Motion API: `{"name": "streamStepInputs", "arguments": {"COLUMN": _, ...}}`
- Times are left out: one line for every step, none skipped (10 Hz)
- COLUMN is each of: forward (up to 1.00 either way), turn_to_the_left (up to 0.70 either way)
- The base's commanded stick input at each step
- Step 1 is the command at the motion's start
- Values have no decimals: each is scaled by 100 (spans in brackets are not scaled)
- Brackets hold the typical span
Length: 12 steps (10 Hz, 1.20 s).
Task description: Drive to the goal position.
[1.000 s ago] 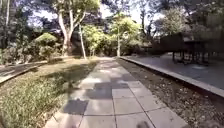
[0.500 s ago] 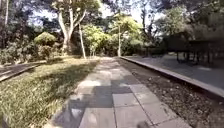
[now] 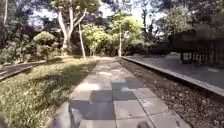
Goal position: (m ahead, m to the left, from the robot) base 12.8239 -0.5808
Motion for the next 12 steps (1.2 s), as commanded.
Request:
{"name": "streamStepInputs", "arguments": {"forward": 50, "turn_to_the_left": 0}}
{"name": "streamStepInputs", "arguments": {"forward": 50, "turn_to_the_left": 0}}
{"name": "streamStepInputs", "arguments": {"forward": 50, "turn_to_the_left": 0}}
{"name": "streamStepInputs", "arguments": {"forward": 50, "turn_to_the_left": 0}}
{"name": "streamStepInputs", "arguments": {"forward": 50, "turn_to_the_left": 0}}
{"name": "streamStepInputs", "arguments": {"forward": 50, "turn_to_the_left": 0}}
{"name": "streamStepInputs", "arguments": {"forward": 50, "turn_to_the_left": 0}}
{"name": "streamStepInputs", "arguments": {"forward": 50, "turn_to_the_left": 0}}
{"name": "streamStepInputs", "arguments": {"forward": 50, "turn_to_the_left": 0}}
{"name": "streamStepInputs", "arguments": {"forward": 50, "turn_to_the_left": 0}}
{"name": "streamStepInputs", "arguments": {"forward": 50, "turn_to_the_left": 0}}
{"name": "streamStepInputs", "arguments": {"forward": 50, "turn_to_the_left": 0}}
